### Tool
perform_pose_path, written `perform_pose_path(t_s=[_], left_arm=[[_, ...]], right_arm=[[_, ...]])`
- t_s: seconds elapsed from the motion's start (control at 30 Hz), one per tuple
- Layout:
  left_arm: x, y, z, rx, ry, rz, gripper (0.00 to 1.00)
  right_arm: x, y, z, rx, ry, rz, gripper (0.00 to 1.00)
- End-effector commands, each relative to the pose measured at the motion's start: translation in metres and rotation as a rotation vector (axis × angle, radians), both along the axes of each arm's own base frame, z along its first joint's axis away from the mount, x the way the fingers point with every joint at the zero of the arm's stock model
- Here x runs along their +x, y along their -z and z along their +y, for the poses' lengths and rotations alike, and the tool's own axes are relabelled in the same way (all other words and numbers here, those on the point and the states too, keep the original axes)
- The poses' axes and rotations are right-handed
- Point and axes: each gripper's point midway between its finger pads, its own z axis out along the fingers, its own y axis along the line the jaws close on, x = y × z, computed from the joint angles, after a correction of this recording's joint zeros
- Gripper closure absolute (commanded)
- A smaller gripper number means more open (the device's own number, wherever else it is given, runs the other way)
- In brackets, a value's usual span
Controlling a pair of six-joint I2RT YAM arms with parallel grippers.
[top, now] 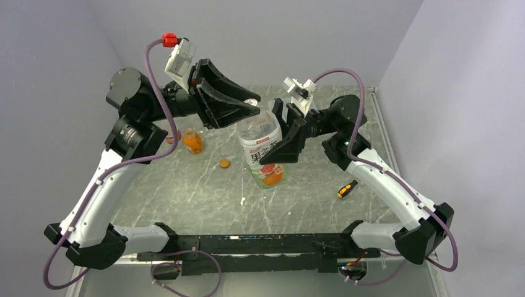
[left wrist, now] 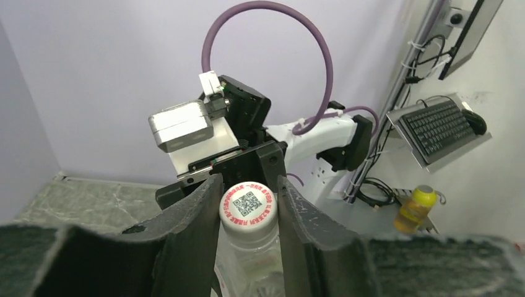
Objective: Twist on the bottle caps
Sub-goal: Screw the bottle cap onto the plastic bottle.
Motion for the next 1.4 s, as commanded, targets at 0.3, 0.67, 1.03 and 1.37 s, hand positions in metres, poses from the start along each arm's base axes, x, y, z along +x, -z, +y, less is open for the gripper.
perform_pose_path(t_s=[0.3, 0.67, 1.03, 1.37], left_arm=[[0.056, 0.009, 0.035, 0.048, -0.448, 0.119, 0.01], [0.138, 0.018, 0.052, 0.056, -0.808, 0.266, 0.02], [0.185, 0.069, 0.048, 0.202, -1.015, 0.391, 0.19], [0.191, 0.095, 0.041, 0.228, -1.02, 0.434, 0.31]], right_arm=[[0.079, 0.006, -0.012, -0.101, 0.605, -0.108, 0.89], [0.145, 0.045, -0.009, -0.219, 0.99, -0.028, 0.91], [0.168, 0.063, 0.004, -0.298, 1.156, -0.018, 0.92], [0.172, 0.068, 0.01, -0.314, 1.158, -0.026, 0.92]])
